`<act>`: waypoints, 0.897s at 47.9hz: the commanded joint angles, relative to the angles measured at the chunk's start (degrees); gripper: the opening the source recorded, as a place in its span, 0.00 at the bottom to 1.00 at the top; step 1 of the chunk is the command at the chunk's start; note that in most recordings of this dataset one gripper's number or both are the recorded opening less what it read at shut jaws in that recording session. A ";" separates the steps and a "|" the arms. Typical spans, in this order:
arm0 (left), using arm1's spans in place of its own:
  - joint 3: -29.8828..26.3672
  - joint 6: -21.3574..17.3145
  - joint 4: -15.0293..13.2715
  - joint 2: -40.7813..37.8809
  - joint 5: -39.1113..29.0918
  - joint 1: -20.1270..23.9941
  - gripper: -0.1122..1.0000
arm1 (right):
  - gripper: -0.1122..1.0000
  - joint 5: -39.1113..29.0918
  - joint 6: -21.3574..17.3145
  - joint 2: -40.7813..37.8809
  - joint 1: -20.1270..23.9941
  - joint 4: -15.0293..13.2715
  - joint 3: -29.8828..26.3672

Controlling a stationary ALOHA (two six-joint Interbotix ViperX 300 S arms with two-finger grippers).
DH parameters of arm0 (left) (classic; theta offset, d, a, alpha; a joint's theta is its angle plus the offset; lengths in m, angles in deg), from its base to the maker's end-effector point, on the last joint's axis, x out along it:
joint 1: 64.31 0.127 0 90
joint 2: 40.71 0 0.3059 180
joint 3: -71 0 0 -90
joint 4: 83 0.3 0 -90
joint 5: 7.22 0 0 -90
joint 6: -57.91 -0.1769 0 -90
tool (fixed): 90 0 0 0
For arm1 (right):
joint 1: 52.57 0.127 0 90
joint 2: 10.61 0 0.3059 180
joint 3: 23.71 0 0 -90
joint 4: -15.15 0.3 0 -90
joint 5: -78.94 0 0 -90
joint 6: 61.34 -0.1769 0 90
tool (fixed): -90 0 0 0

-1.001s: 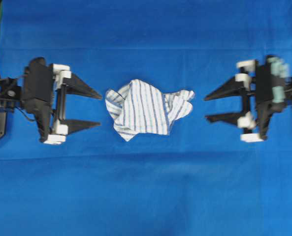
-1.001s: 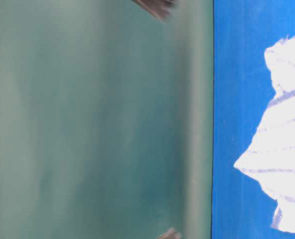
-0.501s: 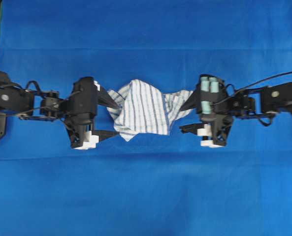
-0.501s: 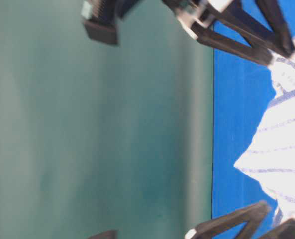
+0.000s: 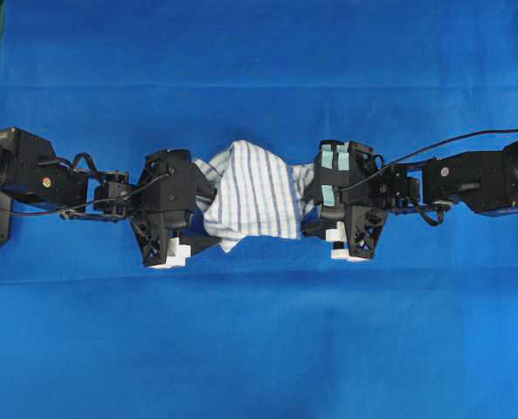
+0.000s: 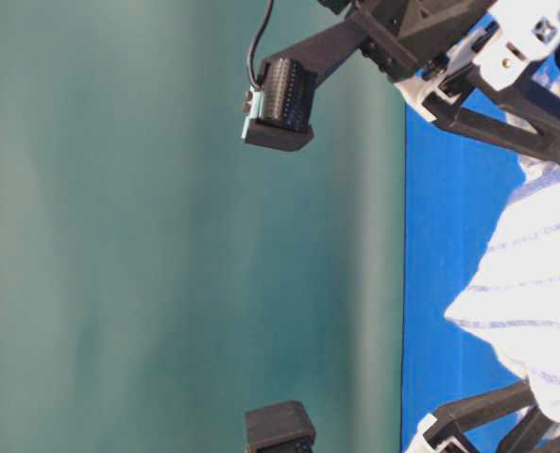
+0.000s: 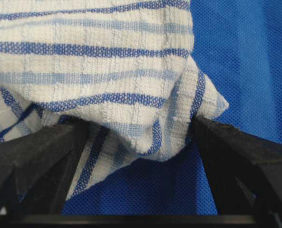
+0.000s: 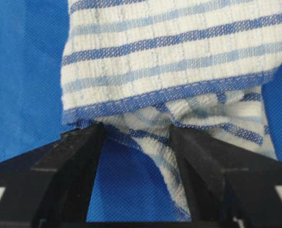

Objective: Lift the towel with both arms.

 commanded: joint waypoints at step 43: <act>-5.27 -0.70 -0.26 25.58 -28.13 1.49 0.17 | 0.14 -11.69 0.70 22.59 -4.39 -0.88 -0.35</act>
